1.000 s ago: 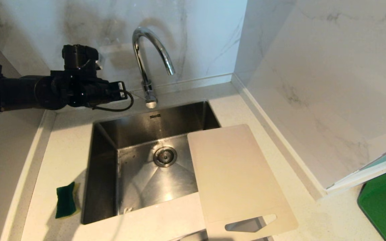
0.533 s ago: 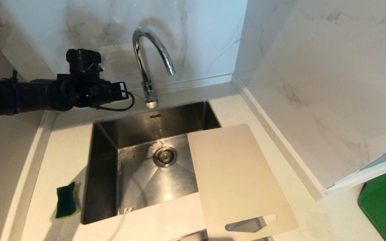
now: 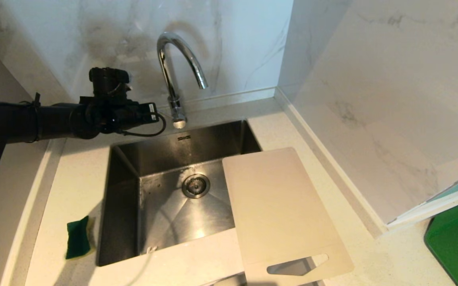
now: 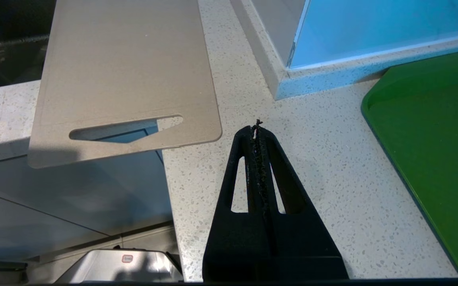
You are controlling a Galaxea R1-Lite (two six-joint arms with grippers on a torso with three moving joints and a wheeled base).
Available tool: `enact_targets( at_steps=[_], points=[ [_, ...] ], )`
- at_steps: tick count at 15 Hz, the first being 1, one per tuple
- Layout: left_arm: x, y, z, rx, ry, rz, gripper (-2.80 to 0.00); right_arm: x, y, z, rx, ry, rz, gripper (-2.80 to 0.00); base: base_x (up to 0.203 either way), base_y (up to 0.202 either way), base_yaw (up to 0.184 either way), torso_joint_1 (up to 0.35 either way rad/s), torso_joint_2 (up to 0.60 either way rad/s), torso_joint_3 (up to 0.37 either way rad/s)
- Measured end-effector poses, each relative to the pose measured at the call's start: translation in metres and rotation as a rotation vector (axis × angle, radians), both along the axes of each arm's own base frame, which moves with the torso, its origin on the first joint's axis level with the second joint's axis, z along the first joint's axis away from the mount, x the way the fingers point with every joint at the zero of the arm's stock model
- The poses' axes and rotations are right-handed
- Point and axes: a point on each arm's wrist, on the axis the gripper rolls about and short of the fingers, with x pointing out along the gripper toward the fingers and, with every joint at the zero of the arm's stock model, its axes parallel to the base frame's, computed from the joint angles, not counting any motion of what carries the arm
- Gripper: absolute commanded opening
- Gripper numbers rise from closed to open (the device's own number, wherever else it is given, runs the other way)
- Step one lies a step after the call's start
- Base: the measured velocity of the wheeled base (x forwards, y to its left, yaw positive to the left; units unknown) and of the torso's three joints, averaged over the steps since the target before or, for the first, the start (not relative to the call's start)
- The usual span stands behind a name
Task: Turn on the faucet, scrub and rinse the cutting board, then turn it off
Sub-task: Turn on the tap
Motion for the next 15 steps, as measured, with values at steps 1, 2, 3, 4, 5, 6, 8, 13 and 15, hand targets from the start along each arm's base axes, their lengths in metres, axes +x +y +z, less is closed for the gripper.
enact_targets(
  at_steps=[1, 2, 3, 4, 5, 6, 8, 13, 15],
  points=[
    [0.001, 0.0, 0.0, -0.004, -0.011, 0.001, -2.8, 0.0, 0.0, 0.0, 0.0, 0.0, 0.0, -2.8, 0.0, 0.0, 0.0, 0.0, 0.0, 0.0],
    [0.002, -0.001, 0.001, -0.009, -0.025, 0.001, -2.8, 0.0, 0.0, 0.0, 0.0, -0.001, 0.0, -2.8, 0.0, 0.0, 0.0, 0.0, 0.0, 0.0],
    [0.002, -0.001, 0.002, -0.012, -0.039, 0.001, -2.8, 0.0, 0.0, 0.0, 0.0, 0.0, 0.0, -2.8, 0.0, 0.0, 0.0, 0.0, 0.0, 0.0],
    [0.002, -0.001, 0.002, -0.015, -0.045, 0.001, -2.8, 0.0, 0.0, 0.0, 0.0, 0.0, 0.0, -2.8, 0.0, 0.0, 0.0, 0.0, 0.0, 0.0],
    [0.002, -0.001, 0.002, -0.017, -0.047, 0.003, -2.8, 0.0, 0.0, 0.0, 0.0, 0.0, 0.0, -2.8, 0.0, 0.0, 0.0, 0.0, 0.0, 0.0],
    [0.002, -0.001, 0.003, -0.017, -0.047, 0.005, -2.8, 0.0, 0.0, 0.0, 0.0, 0.0, 0.0, -2.8, 0.0, 0.0, 0.0, 0.0, 0.0, 0.0],
    [0.002, -0.001, 0.003, -0.016, -0.044, 0.008, -2.8, 0.0, 0.0, 0.0, 0.0, 0.0, 0.0, -2.8, 0.0, 0.0, 0.0, 0.0, 0.0, 0.0],
    [-0.002, -0.01, 0.005, -0.014, -0.06, 0.055, -2.8, 0.0, 0.0, 0.0, 0.0, 0.0, 0.0, -2.8, 0.0, 0.0, 0.0, 0.0, 0.0, 0.0],
    [-0.002, -0.012, 0.006, -0.018, -0.076, 0.061, -2.8, 0.0, 0.0, 0.0, 0.0, 0.0, 0.0, -2.8, 0.0, 0.0, 0.0, 0.0, 0.0, 0.0]
  ],
)
